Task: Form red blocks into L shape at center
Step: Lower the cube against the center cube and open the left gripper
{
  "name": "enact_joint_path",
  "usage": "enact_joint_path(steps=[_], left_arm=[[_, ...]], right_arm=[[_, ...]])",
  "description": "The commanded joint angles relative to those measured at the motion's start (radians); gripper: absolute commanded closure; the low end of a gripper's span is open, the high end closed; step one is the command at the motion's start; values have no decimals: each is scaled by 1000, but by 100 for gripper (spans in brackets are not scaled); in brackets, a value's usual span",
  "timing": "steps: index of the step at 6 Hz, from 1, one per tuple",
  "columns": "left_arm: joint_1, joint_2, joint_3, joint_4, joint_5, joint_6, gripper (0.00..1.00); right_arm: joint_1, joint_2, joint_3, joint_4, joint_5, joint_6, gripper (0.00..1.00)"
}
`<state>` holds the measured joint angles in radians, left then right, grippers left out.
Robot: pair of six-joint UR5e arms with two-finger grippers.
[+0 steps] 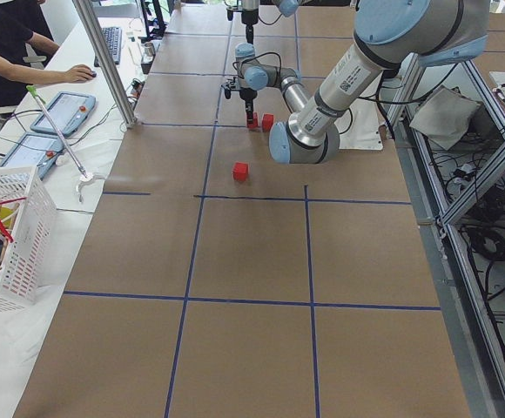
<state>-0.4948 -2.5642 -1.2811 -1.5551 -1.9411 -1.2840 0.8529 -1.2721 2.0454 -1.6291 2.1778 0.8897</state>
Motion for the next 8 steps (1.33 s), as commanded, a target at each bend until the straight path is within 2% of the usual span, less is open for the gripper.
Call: enact_joint_path(steps=[1, 6, 7, 8], left_arm=[[1, 10, -12, -7, -1, 0, 100], [39, 59, -81, -7, 2, -2, 100], [41, 56, -81, -7, 2, -2, 89], [51, 59, -81, -10, 5, -3, 10]], right_arm=[[2, 0, 2, 0, -1, 0, 0], [2, -12, 24, 0, 0, 2, 0], [2, -12, 24, 0, 0, 2, 0], [2, -12, 24, 0, 0, 3, 0]])
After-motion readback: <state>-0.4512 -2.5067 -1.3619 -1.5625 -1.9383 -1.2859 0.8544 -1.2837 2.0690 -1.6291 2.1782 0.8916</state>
